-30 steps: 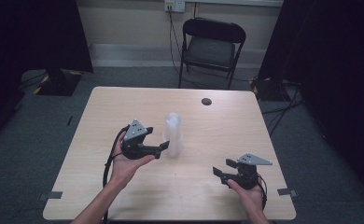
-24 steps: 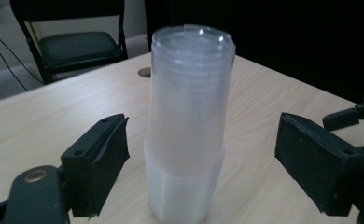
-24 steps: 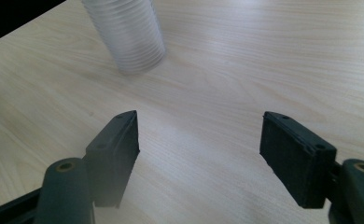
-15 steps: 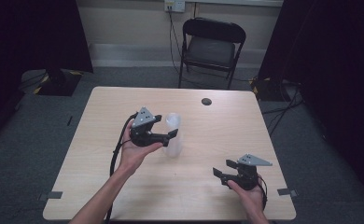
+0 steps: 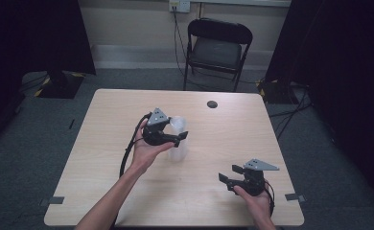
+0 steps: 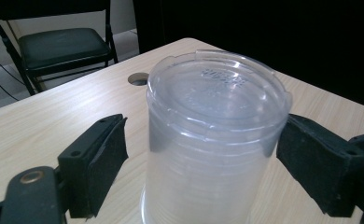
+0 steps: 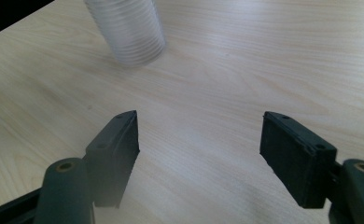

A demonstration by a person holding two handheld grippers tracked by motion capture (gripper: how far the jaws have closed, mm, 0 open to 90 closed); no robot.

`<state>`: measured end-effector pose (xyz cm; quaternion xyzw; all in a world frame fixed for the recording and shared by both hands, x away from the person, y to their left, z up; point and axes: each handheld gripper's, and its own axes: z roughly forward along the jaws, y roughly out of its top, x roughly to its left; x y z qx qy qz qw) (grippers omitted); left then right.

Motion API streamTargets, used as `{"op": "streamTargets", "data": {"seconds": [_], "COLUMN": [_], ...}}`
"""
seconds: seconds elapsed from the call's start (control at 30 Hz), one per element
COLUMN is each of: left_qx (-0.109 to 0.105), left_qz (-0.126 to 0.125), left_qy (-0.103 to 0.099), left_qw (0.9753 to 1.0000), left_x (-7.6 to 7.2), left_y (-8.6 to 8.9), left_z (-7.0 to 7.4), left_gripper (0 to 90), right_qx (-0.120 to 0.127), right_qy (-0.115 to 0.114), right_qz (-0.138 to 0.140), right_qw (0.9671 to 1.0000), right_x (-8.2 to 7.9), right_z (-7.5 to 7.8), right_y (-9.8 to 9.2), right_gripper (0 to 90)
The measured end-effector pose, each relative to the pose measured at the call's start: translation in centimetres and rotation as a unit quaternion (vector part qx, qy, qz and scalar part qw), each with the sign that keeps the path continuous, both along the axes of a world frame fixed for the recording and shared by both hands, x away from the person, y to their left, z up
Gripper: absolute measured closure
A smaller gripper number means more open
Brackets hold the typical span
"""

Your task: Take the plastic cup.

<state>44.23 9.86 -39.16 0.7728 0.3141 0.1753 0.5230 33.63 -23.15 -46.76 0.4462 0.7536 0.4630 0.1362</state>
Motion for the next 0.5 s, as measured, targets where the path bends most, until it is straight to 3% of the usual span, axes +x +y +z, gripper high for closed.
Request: {"op": "streamTargets", "data": {"seconds": [0.5], "left_qx": [0.017], "left_qz": [0.002], "left_qy": [0.023], "left_qw": [0.9996], "left_x": [1.1], "left_y": [-0.6], "left_z": [-1.6], "left_gripper": [16.6], "right_qx": [0.0], "right_qy": [0.003], "right_qz": [0.002], "right_qw": [1.0], "right_x": [0.2], "right_z": [-0.3], "right_y": [0.3], "right_gripper": [27.0]}}
